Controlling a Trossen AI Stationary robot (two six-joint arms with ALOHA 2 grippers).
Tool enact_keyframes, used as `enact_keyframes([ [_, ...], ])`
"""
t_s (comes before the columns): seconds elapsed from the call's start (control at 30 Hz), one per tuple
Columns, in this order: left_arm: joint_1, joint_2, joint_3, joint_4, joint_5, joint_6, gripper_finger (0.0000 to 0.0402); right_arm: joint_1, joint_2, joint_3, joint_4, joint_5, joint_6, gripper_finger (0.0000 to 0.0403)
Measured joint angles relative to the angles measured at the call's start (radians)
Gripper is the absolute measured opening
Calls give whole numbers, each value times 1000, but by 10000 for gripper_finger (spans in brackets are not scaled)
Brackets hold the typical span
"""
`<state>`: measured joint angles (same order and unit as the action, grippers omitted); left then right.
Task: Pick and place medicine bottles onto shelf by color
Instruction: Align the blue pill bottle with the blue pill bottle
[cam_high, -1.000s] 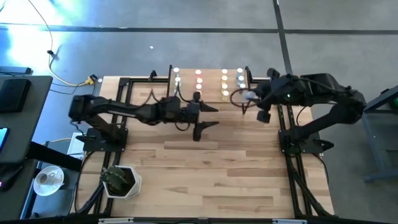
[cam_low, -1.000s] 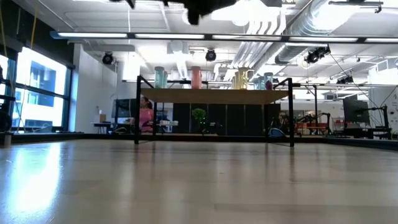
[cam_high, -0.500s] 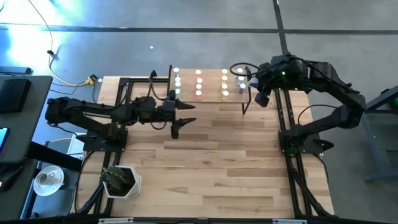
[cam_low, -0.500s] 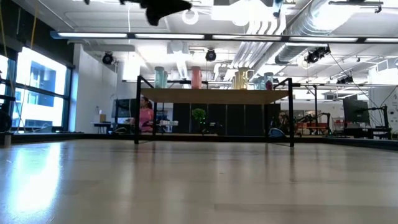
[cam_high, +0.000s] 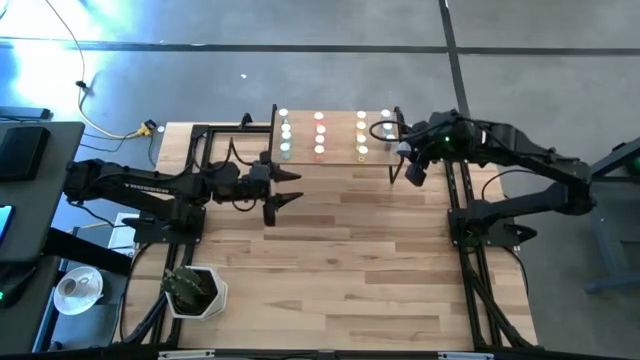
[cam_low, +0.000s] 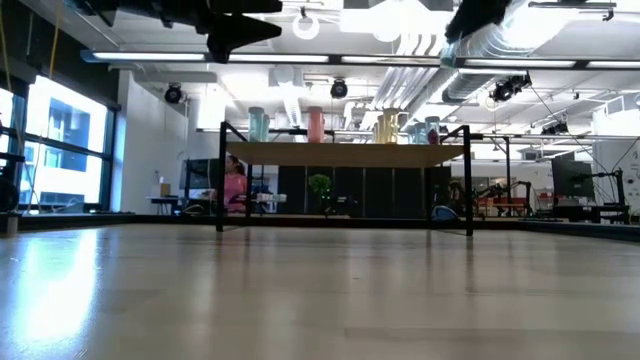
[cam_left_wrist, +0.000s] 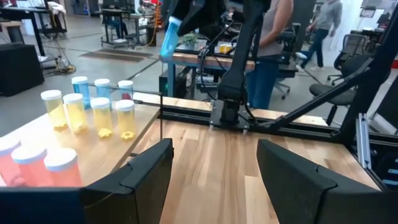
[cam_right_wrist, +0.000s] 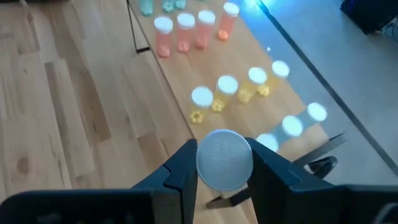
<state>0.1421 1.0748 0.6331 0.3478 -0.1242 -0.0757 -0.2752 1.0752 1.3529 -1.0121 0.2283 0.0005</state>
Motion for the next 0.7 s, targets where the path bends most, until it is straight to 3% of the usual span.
enact_keyframes([
  [0.23, -2, 1, 0, -20, 0, -3, 223, -23, -12, -115, 22, -47, 75, 99],
  [0.43, -12, 1, 0, -20, 1, -1, 223, -114, -6, -202, 131, -169, 63, 99],
  [0.7, -13, 2, 0, -29, 11, -1, 223, -238, 51, -222, 165, -270, 51, 99],
])
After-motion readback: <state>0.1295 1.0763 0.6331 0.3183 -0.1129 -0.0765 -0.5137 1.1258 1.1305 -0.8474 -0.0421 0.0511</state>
